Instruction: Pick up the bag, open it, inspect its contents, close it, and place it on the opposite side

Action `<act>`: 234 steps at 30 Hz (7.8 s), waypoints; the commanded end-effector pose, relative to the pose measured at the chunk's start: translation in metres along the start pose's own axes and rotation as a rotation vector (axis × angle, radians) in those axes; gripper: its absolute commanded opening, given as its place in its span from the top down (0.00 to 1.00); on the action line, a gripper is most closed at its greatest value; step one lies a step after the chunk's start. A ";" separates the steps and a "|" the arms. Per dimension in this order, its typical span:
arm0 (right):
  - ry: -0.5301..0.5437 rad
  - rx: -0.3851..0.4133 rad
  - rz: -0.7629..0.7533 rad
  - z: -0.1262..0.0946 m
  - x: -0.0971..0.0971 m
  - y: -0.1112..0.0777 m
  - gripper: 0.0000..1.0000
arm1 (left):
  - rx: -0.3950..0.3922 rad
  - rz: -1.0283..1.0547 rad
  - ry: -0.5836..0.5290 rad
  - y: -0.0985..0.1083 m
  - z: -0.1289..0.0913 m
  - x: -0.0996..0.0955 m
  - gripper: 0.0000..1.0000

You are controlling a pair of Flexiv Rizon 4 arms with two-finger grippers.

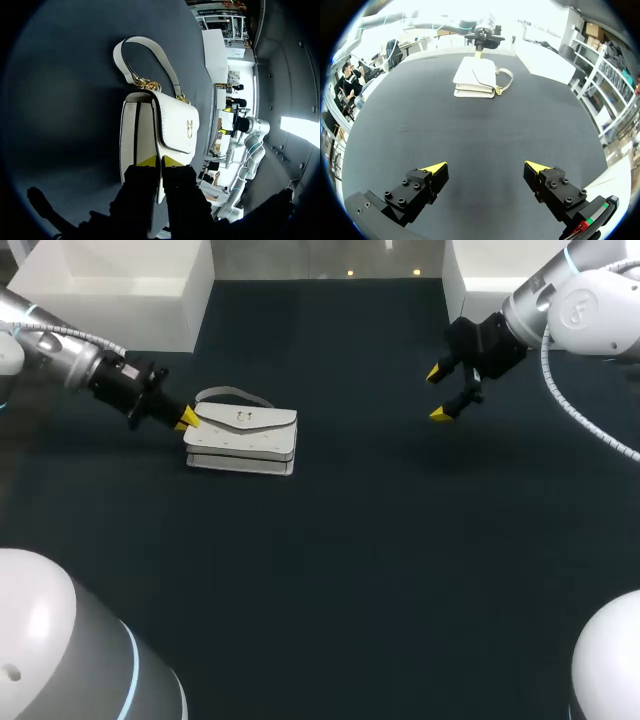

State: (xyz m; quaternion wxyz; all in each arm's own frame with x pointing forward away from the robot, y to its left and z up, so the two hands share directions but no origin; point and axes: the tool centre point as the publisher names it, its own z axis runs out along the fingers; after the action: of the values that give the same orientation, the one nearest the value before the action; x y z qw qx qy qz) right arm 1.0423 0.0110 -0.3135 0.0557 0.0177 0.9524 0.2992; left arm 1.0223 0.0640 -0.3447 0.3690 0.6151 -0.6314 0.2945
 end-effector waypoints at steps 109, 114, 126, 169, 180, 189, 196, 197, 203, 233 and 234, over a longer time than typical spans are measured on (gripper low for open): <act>-0.169 0.241 -0.150 0.013 0.052 0.082 0.00 | 0.041 0.676 -0.429 -0.018 0.003 0.124 0.00; -0.207 0.244 -0.166 0.017 0.057 0.088 0.00 | 0.011 0.781 -0.472 -0.012 -0.002 0.131 0.00; -0.230 0.236 -0.146 0.035 0.065 0.094 0.00 | -0.047 0.855 -0.536 -0.014 -0.008 0.142 0.00; -0.402 0.330 -0.222 0.087 0.076 0.070 0.00 | -0.213 1.625 -0.494 -0.036 0.007 0.167 0.00; -0.461 0.413 -0.230 0.095 0.065 0.066 0.29 | -0.168 1.766 -0.509 -0.023 0.043 0.168 0.00; -0.477 0.457 -0.265 0.097 0.056 0.065 0.50 | -0.214 1.809 -0.492 -0.022 0.055 0.165 0.00; -0.475 0.472 -0.263 0.102 0.051 0.060 0.51 | -0.225 1.818 -0.485 -0.023 0.056 0.163 0.00; -0.477 0.471 -0.261 0.103 0.050 0.059 0.52 | -0.226 1.819 -0.483 -0.023 0.057 0.162 0.00; -0.494 0.464 -0.257 0.103 0.049 0.060 0.60 | -0.247 1.814 -0.473 -0.024 0.061 0.159 0.00; -0.530 0.510 -0.239 0.103 0.044 0.059 0.78 | -0.255 1.891 -0.470 -0.020 0.070 0.156 0.00; -0.531 0.511 -0.239 0.103 0.044 0.059 0.91 | -0.254 1.892 -0.471 -0.019 0.071 0.156 0.00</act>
State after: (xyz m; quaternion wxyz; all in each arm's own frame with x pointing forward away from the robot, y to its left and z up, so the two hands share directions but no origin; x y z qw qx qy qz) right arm 1.0108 0.1182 -0.3671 0.3263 -0.0049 0.9447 0.0322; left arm 1.0389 -0.0815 -0.2546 -0.0894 -0.1453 -0.9483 0.2675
